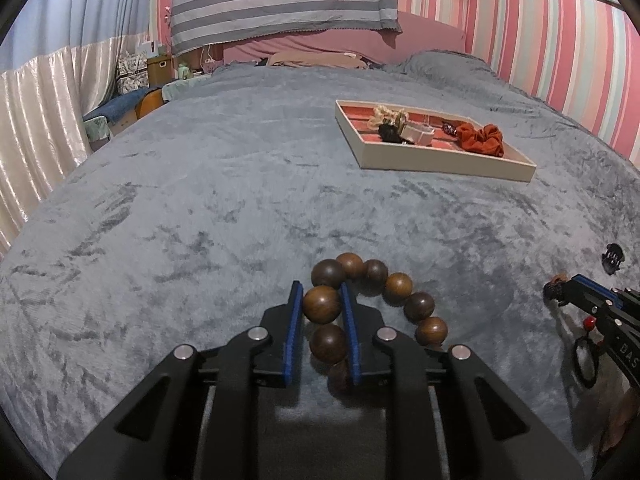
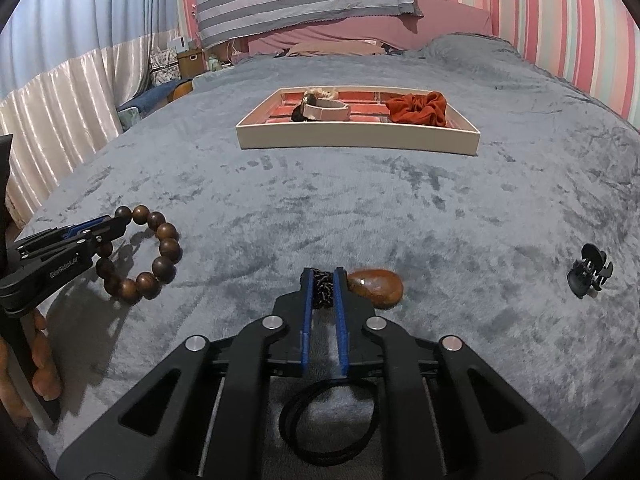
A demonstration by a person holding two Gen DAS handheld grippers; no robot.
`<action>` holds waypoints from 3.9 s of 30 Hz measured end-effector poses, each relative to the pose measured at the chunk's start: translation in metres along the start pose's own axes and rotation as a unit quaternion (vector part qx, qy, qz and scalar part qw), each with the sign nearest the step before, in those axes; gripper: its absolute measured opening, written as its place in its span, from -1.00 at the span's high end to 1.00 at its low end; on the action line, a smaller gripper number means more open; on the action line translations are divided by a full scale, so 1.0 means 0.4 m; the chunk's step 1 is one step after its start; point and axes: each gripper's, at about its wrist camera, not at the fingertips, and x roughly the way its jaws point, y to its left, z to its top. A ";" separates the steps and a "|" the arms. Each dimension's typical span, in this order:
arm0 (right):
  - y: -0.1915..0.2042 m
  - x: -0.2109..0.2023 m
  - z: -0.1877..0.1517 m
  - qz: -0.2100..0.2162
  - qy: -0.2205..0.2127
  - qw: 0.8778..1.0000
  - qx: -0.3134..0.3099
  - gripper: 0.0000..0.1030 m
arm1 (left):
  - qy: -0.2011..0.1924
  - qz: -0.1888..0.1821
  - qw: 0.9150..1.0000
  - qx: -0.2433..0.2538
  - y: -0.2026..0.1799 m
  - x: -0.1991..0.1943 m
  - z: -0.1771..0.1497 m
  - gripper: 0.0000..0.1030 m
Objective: Organize jewelry
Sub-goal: 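Grasp the wooden bead bracelet with the left tool while the right tool grasps the brown pendant, then carry the bead bracelet and pendant into the tray and open both tools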
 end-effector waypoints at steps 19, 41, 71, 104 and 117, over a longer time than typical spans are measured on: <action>-0.093 -0.009 0.055 0.053 -0.003 0.998 0.032 0.87 | -0.042 0.004 0.999 0.000 -0.062 -0.078 0.056 0.61; -0.117 0.000 0.054 0.099 -0.008 0.994 0.049 0.88 | -0.059 -0.003 0.998 -0.025 -0.045 -0.098 0.076 0.61; -0.284 -0.005 0.345 0.071 -0.073 0.992 0.073 0.88 | -0.067 -0.034 0.997 -0.020 -0.168 -0.018 0.277 0.61; -0.364 0.513 0.559 -0.025 -0.032 0.999 0.016 0.89 | -0.030 -0.008 1.000 0.000 -0.260 0.511 0.533 0.61; -0.359 0.602 0.546 -0.027 0.005 0.999 0.020 0.97 | -0.009 0.012 1.000 0.008 -0.246 0.580 0.514 0.54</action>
